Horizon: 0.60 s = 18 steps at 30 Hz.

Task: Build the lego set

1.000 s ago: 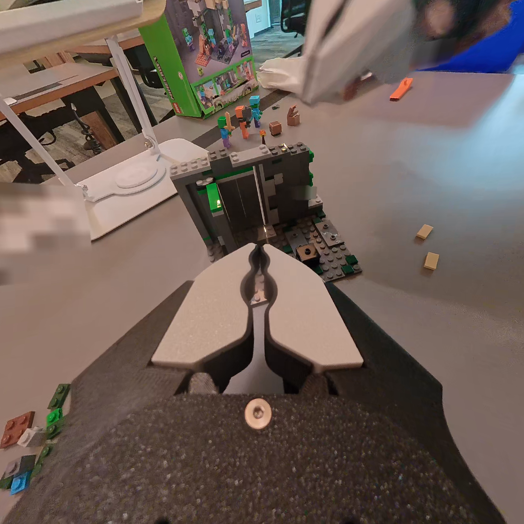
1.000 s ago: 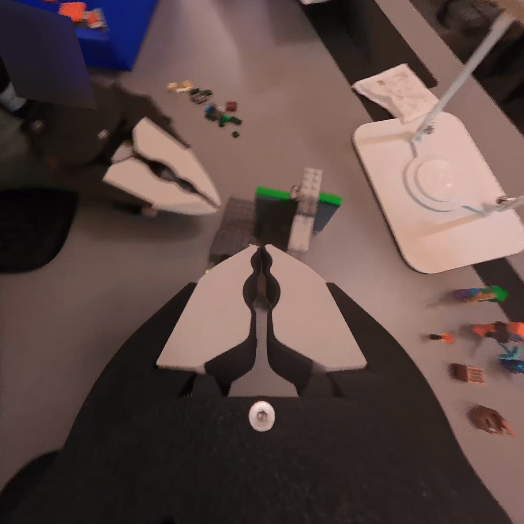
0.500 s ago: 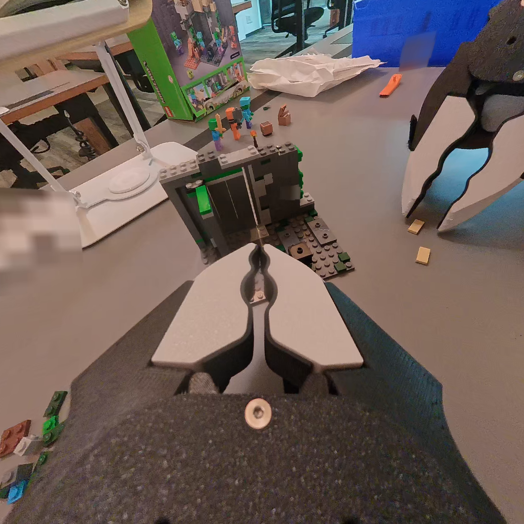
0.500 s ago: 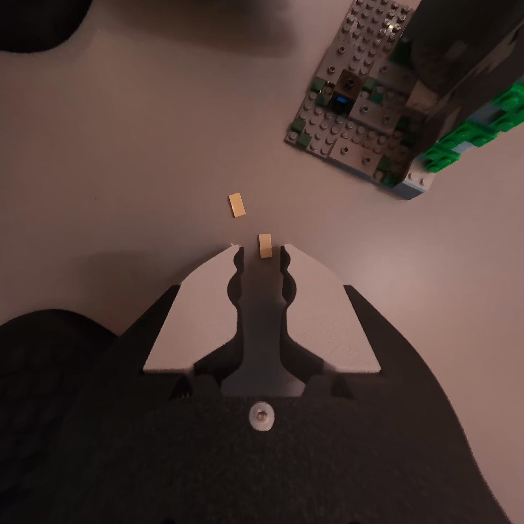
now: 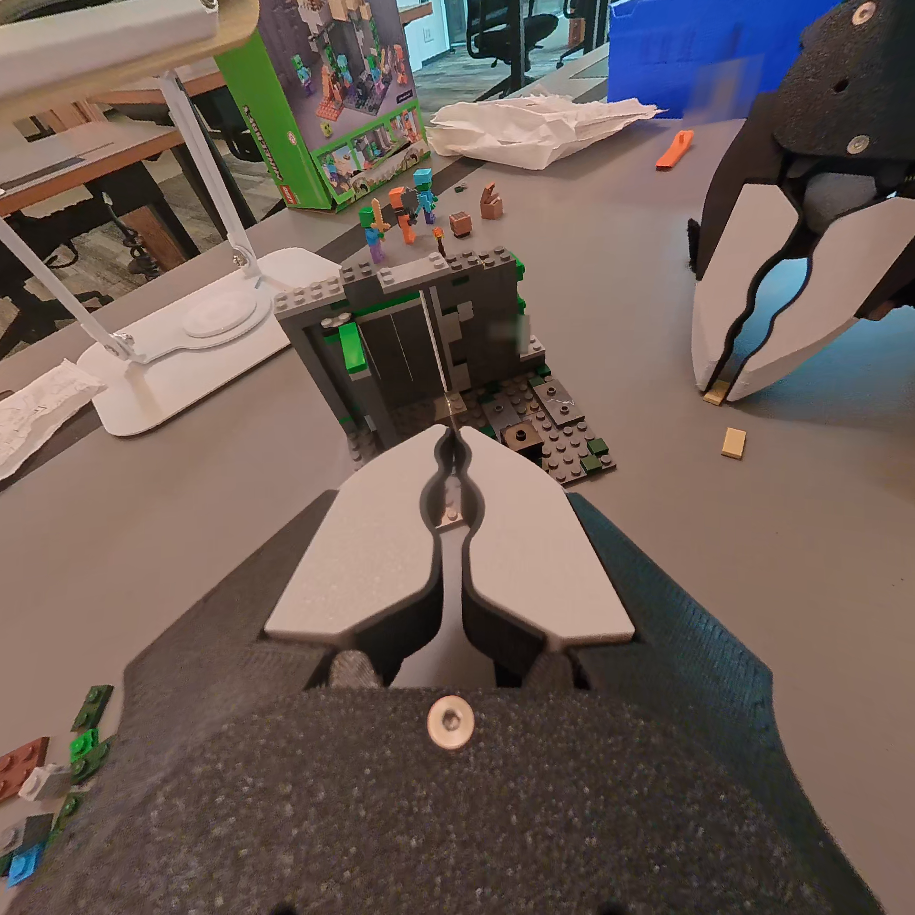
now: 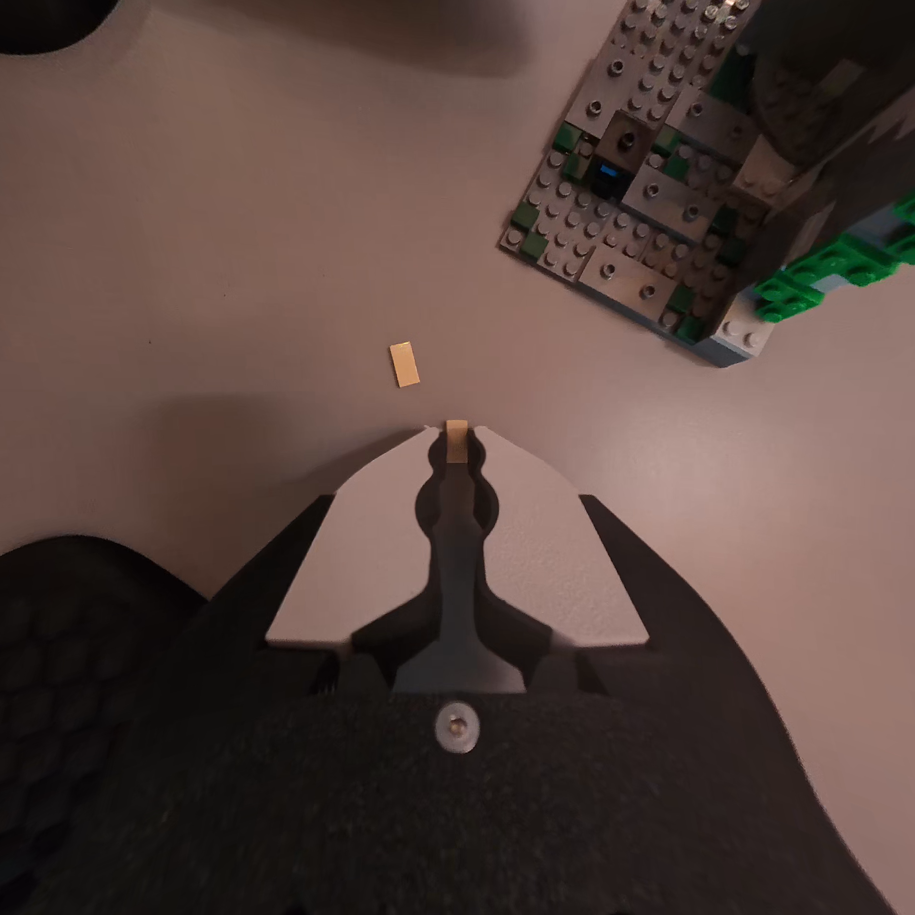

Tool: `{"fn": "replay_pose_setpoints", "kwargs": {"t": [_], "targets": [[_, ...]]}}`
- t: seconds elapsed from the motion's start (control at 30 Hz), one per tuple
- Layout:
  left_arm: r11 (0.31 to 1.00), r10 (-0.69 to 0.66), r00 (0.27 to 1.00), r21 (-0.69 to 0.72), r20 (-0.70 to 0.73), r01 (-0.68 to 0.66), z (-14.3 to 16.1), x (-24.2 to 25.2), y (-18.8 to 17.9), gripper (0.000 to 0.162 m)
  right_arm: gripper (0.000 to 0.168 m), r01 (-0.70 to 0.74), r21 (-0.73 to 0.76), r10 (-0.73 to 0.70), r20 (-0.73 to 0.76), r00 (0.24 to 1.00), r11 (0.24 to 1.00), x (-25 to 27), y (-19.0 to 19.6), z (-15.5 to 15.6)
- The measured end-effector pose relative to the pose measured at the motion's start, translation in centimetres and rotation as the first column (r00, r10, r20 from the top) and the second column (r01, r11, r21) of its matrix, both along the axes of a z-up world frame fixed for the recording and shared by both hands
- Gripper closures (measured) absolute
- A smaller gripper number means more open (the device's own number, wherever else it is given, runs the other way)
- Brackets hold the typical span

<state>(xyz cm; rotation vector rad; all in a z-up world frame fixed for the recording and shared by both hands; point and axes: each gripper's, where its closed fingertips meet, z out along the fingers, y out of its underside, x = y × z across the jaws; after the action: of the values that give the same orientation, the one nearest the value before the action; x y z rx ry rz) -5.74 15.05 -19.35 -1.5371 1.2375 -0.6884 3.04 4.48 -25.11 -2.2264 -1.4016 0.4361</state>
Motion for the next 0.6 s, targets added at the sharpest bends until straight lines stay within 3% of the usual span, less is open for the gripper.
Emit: {"fn": "replay_pose_setpoints", "kwargs": {"t": [0.3,0.6], "targets": [[1.000,0.001,1.000,-0.005,0.006,-0.001,0.0,0.0,0.0,0.162,0.161,-0.017,0.036,0.017,0.001,1.000,0.999,0.1,0.2,0.3],[1.000,0.005,1.000,-0.010,0.016,-0.005,0.2,-0.1,0.1,0.162,0.161,-0.135,0.217,0.144,-0.024,0.989,0.967,0.2,4.8,6.6]]}}
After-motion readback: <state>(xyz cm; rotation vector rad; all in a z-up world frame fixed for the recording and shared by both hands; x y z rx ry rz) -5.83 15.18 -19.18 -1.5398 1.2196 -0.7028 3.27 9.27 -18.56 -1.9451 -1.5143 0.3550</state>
